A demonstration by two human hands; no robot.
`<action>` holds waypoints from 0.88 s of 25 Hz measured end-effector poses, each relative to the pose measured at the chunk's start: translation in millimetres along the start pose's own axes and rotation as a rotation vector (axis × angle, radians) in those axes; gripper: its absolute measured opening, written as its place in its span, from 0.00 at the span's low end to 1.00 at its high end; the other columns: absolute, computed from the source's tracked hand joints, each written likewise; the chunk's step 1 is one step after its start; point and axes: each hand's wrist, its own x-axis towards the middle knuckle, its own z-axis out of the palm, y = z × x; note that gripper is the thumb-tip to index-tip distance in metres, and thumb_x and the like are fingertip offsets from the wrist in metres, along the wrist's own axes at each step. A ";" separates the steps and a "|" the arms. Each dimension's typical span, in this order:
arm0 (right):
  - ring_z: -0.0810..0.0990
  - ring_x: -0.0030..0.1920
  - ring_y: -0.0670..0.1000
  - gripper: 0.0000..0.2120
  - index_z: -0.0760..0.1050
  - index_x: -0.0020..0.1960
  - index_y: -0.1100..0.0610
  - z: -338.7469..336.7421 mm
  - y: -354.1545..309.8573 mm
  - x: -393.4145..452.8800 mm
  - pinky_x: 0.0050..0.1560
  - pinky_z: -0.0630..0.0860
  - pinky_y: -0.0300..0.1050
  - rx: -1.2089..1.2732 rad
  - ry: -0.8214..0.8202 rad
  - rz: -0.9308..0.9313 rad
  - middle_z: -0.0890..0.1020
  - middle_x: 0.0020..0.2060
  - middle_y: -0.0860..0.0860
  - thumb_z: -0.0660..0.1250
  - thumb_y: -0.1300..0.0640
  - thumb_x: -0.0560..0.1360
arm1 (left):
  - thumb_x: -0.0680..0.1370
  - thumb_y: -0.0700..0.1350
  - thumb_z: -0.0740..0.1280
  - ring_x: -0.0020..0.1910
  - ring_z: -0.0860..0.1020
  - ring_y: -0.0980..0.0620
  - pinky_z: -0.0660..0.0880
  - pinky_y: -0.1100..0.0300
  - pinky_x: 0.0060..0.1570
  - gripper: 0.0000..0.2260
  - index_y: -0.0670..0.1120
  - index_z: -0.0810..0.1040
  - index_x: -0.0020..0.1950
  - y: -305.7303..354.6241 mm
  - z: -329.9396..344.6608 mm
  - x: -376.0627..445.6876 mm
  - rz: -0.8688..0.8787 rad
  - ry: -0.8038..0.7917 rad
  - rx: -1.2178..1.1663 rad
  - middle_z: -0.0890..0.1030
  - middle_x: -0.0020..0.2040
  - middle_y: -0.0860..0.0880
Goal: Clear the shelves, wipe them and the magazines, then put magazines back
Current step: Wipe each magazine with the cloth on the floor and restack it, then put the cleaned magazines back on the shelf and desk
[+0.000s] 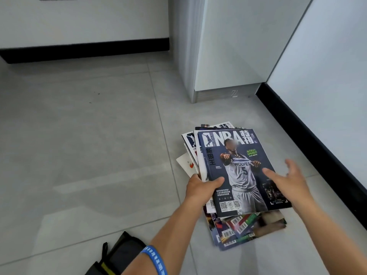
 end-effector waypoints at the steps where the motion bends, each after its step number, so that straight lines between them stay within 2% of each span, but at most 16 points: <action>1: 0.77 0.64 0.56 0.37 0.66 0.74 0.53 4.0 -5.8 7.9 0.63 0.73 0.54 0.007 -0.132 0.019 0.74 0.69 0.53 0.77 0.46 0.71 | 0.69 0.50 0.78 0.47 0.81 0.54 0.79 0.59 0.45 0.22 0.48 0.74 0.57 0.2 3.1 1.3 -0.012 0.009 -0.065 0.82 0.53 0.50; 3: 0.81 0.54 0.52 0.34 0.72 0.68 0.52 14.1 -6.8 17.6 0.55 0.77 0.50 0.004 -0.240 0.022 0.81 0.60 0.50 0.80 0.45 0.66 | 0.69 0.45 0.79 0.45 0.82 0.54 0.80 0.59 0.42 0.21 0.47 0.74 0.56 0.1 7.8 3.6 -0.044 0.013 -0.133 0.83 0.50 0.49; 4: 0.82 0.52 0.50 0.34 0.73 0.65 0.51 17.6 -3.5 20.3 0.54 0.78 0.50 -0.010 -0.233 0.017 0.82 0.57 0.49 0.81 0.43 0.64 | 0.69 0.42 0.79 0.45 0.83 0.52 0.81 0.55 0.44 0.21 0.46 0.74 0.57 -0.7 8.6 5.0 -0.056 0.007 -0.138 0.83 0.50 0.48; 6: 0.82 0.51 0.49 0.35 0.75 0.61 0.46 21.4 1.7 18.1 0.55 0.78 0.52 -0.059 -0.209 -0.010 0.83 0.54 0.45 0.80 0.33 0.59 | 0.67 0.37 0.79 0.46 0.83 0.47 0.82 0.47 0.50 0.24 0.45 0.73 0.57 0.0 6.0 9.6 -0.081 0.003 -0.157 0.84 0.50 0.46; 8: 0.81 0.52 0.50 0.41 0.75 0.57 0.43 20.0 3.1 14.4 0.59 0.77 0.57 -0.186 -0.193 -0.037 0.81 0.52 0.44 0.74 0.22 0.51 | 0.65 0.34 0.79 0.46 0.84 0.45 0.82 0.44 0.50 0.25 0.45 0.74 0.57 1.0 -2.4 13.7 -0.095 -0.008 -0.185 0.84 0.49 0.45; 9: 0.81 0.52 0.51 0.41 0.75 0.55 0.43 17.8 2.9 13.9 0.58 0.78 0.57 -0.205 -0.208 -0.027 0.80 0.53 0.46 0.74 0.21 0.50 | 0.65 0.34 0.79 0.46 0.84 0.45 0.82 0.45 0.49 0.25 0.44 0.74 0.57 0.0 -7.0 14.2 -0.110 -0.034 -0.172 0.85 0.48 0.45; 12: 0.84 0.47 0.50 0.36 0.74 0.54 0.46 13.0 -2.6 -4.5 0.49 0.80 0.50 -0.114 -0.315 0.002 0.83 0.50 0.48 0.78 0.30 0.52 | 0.65 0.37 0.78 0.45 0.85 0.44 0.82 0.48 0.48 0.21 0.43 0.78 0.57 -11.2 -22.1 7.3 -0.154 -0.175 -0.115 0.86 0.46 0.44; 14: 0.82 0.50 0.50 0.39 0.75 0.54 0.44 14.1 0.1 -15.2 0.50 0.78 0.50 -0.254 -0.260 -0.125 0.82 0.47 0.44 0.73 0.22 0.52 | 0.67 0.38 0.78 0.47 0.85 0.42 0.82 0.46 0.50 0.20 0.42 0.80 0.57 -22.4 -31.2 5.1 -0.166 -0.200 -0.150 0.86 0.46 0.43; 16: 0.77 0.57 0.53 0.43 0.72 0.62 0.39 18.3 4.0 -25.1 0.55 0.75 0.52 -0.420 -0.222 -0.208 0.79 0.48 0.40 0.66 0.18 0.53 | 0.68 0.38 0.78 0.47 0.85 0.41 0.82 0.46 0.51 0.20 0.42 0.80 0.58 -30.3 -39.0 -0.3 -0.154 -0.199 -0.213 0.86 0.47 0.41; 18: 0.74 0.64 0.58 0.42 0.63 0.71 0.37 27.7 3.3 -40.0 0.63 0.71 0.57 -0.558 -0.140 -0.253 0.80 0.57 0.43 0.66 0.22 0.62 | 0.69 0.36 0.77 0.46 0.85 0.41 0.82 0.47 0.48 0.19 0.42 0.79 0.58 -34.9 -45.4 -8.0 -0.136 -0.198 -0.248 0.86 0.47 0.41; 19: 0.72 0.66 0.60 0.36 0.63 0.72 0.40 33.8 1.8 -51.8 0.65 0.69 0.58 -0.595 -0.021 -0.326 0.79 0.62 0.47 0.66 0.28 0.68 | 0.69 0.35 0.77 0.45 0.85 0.41 0.83 0.49 0.45 0.19 0.42 0.79 0.58 -35.3 -49.6 -12.5 -0.129 -0.187 -0.258 0.86 0.47 0.41; 20: 0.73 0.64 0.61 0.28 0.66 0.70 0.47 42.5 0.2 -69.6 0.64 0.68 0.58 -0.537 0.136 -0.449 0.79 0.62 0.51 0.66 0.37 0.74 | 0.69 0.34 0.76 0.42 0.85 0.42 0.83 0.50 0.42 0.18 0.42 0.79 0.57 -34.4 -56.3 -16.6 -0.119 -0.170 -0.263 0.86 0.46 0.41; 21: 0.75 0.60 0.60 0.19 0.71 0.64 0.53 54.5 -2.5 -95.3 0.60 0.69 0.55 -0.385 0.243 -0.583 0.80 0.58 0.53 0.65 0.47 0.76 | 0.69 0.33 0.76 0.41 0.85 0.43 0.82 0.51 0.40 0.18 0.41 0.79 0.56 -32.4 -65.6 -21.0 -0.104 -0.152 -0.261 0.86 0.46 0.41; 22: 0.76 0.53 0.58 0.13 0.75 0.57 0.56 71.3 -4.7 -128.5 0.55 0.70 0.52 -0.217 0.253 -0.717 0.81 0.52 0.52 0.65 0.53 0.75 | 0.69 0.33 0.76 0.40 0.85 0.43 0.82 0.51 0.40 0.17 0.41 0.79 0.56 -29.9 -78.4 -24.2 -0.087 -0.136 -0.256 0.86 0.46 0.40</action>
